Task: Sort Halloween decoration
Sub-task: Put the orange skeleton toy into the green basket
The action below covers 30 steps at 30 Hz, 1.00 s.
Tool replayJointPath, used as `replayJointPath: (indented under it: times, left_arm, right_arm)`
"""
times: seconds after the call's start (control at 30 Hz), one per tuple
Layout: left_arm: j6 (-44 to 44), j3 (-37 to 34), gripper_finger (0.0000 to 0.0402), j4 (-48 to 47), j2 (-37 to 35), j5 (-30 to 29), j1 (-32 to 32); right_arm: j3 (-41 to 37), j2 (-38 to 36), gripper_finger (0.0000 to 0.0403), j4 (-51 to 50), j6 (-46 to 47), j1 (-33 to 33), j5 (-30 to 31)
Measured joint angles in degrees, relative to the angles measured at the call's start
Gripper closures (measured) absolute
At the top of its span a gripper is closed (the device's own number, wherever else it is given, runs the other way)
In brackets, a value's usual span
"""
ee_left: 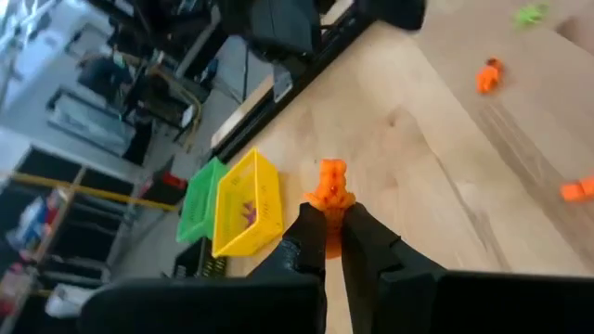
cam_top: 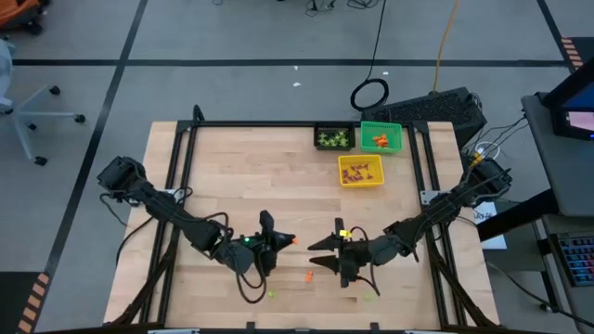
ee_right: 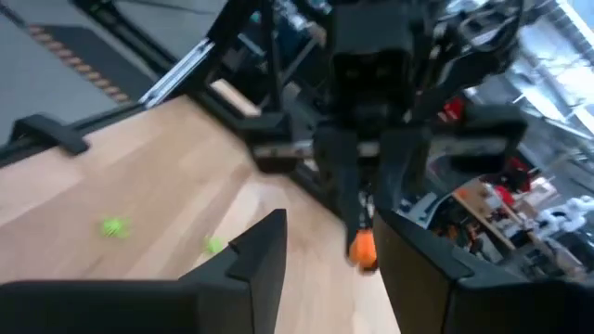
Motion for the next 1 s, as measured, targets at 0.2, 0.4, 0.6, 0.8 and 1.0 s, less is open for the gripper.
replayJointPath:
  times: [0.2,0.4,0.6,0.8,1.0]
  left_arm:
    - [-6.73,0.0,0.0392,0.51,0.0,0.63,2.05]
    - [-6.88,0.0,0.0392,5.01,0.0,8.7,3.52]
    - [-6.81,0.02,0.0392,6.05,0.0,10.44,3.69]
    - [-6.81,0.01,0.0392,6.04,0.0,10.48,3.64]
    - [-6.79,0.02,0.0392,6.01,0.0,10.49,3.64]
  right_arm:
    - [0.0,0.0,0.0252,2.9,-0.53,-1.75,-0.96]
    - [0.0,2.12,0.0252,6.24,0.88,-3.76,-3.29]
    - [0.0,6.56,0.0252,13.6,-2.24,-4.17,-3.2]
    - [0.0,8.13,0.027,17.85,-4.07,-4.22,-3.13]
    - [0.0,8.13,0.0321,17.83,-3.79,-4.29,-3.09]
